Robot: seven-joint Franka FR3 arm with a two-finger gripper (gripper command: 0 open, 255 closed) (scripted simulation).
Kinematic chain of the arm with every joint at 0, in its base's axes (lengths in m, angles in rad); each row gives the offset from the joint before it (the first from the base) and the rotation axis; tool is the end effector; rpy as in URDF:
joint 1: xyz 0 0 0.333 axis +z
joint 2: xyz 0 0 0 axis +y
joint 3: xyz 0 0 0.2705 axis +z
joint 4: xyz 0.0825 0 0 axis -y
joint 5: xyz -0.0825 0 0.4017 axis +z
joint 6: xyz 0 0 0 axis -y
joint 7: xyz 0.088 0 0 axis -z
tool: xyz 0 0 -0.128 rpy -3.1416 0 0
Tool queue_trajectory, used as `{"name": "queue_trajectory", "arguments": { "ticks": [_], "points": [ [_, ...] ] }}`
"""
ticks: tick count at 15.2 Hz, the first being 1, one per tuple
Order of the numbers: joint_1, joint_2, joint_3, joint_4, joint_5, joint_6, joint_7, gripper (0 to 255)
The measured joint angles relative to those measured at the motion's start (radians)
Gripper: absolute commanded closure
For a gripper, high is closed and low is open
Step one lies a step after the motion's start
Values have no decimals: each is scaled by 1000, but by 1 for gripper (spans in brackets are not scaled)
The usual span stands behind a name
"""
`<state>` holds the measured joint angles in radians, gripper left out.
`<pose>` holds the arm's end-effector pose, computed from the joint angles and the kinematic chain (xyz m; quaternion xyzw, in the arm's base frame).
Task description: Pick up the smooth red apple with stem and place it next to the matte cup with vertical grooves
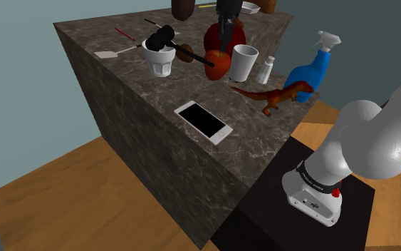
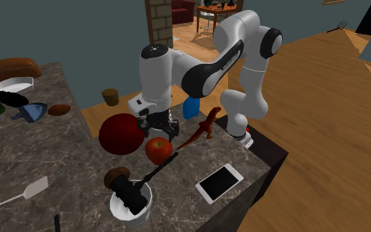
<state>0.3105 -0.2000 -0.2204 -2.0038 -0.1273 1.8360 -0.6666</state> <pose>0.5294 0.0311 0.4745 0.9218 0.3854 0.0022 0.0423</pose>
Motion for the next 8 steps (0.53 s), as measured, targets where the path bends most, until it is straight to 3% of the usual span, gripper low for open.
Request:
{"name": "queue_trajectory", "arguments": {
  "ticks": [5,8],
  "points": [
    [5,-4,8,107,3,-110,-1,0],
    [5,1,9,125,5,-124,-2,0]
  ]
}}
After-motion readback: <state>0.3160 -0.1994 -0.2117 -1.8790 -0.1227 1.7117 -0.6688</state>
